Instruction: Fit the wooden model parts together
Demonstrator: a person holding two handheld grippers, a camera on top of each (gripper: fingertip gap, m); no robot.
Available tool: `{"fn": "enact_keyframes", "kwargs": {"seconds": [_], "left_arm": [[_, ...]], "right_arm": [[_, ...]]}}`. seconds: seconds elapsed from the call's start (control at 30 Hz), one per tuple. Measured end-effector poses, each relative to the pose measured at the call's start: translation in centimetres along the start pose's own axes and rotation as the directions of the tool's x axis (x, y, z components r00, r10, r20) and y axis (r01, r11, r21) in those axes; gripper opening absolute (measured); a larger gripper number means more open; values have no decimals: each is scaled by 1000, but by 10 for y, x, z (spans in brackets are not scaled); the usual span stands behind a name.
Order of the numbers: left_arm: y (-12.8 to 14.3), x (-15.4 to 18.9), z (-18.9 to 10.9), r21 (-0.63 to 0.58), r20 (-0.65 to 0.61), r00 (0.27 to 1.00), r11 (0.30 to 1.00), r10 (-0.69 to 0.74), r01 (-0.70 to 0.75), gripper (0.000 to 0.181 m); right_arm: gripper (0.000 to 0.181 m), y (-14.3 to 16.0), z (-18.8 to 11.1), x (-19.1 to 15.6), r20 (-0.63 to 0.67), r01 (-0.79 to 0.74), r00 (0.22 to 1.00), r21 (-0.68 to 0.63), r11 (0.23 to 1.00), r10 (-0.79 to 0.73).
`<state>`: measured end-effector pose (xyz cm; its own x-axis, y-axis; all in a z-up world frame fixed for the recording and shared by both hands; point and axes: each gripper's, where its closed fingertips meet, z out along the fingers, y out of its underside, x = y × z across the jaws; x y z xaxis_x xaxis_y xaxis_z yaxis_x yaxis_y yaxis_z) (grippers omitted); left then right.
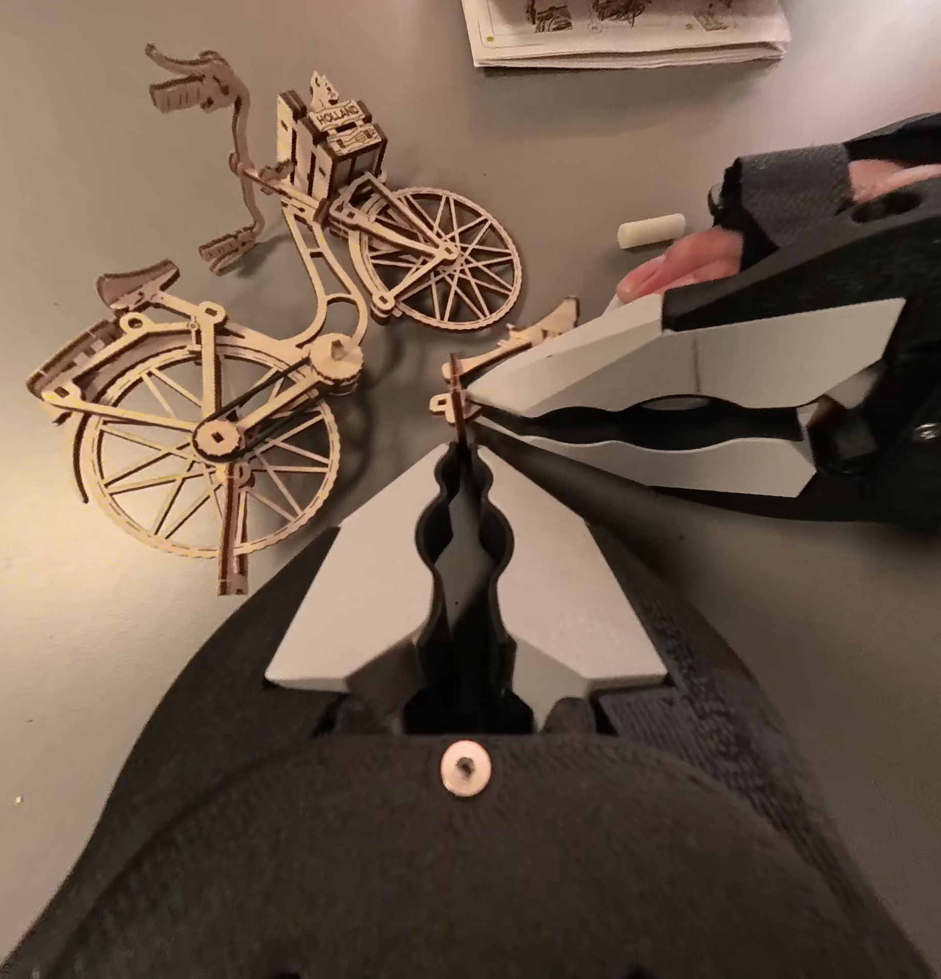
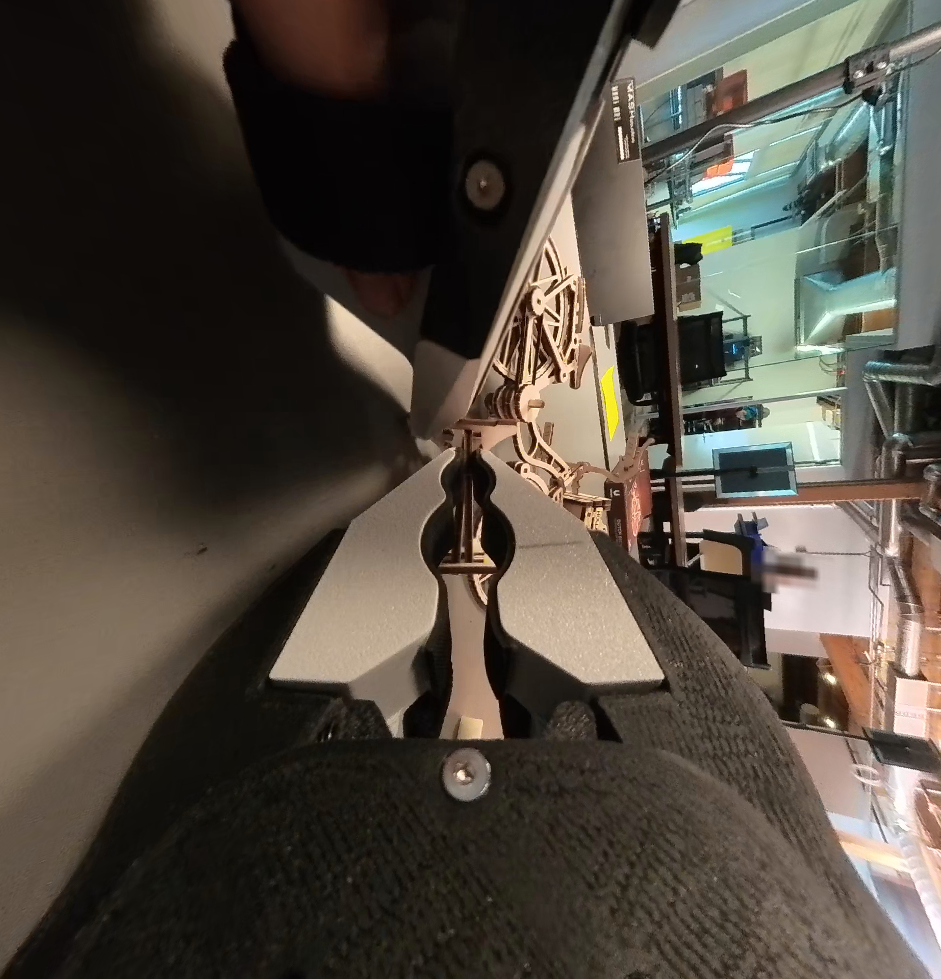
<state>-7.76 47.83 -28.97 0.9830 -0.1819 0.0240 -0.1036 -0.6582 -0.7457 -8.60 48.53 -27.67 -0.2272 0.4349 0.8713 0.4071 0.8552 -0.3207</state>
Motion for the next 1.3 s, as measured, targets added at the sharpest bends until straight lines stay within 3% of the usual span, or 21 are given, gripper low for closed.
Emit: {"fn": "enact_keyframes", "kwargs": {"seconds": [0.57, 0.87, 1.03, 1.3], "left_arm": [[1, 1, -1, 9, -29, 998, 999, -50, 51, 2], [0, 1, -1, 17, -40, 998, 999, -50, 51, 2], [1, 0, -1, 9, -23, 999, 1000, -22, 22, 2], [3, -1, -3, -1, -11, 1000, 1000, 14, -14, 2]], "right_arm": [[1, 3, 6, 2, 22, -44, 999, 11, 999, 44], [23, 4, 8, 4, 17, -65, 998, 20, 998, 64], [12, 2, 8, 6, 5, -51, 999, 35, 998, 51], [9, -1, 8, 5, 2, -26, 1000, 52, 998, 26]]}}
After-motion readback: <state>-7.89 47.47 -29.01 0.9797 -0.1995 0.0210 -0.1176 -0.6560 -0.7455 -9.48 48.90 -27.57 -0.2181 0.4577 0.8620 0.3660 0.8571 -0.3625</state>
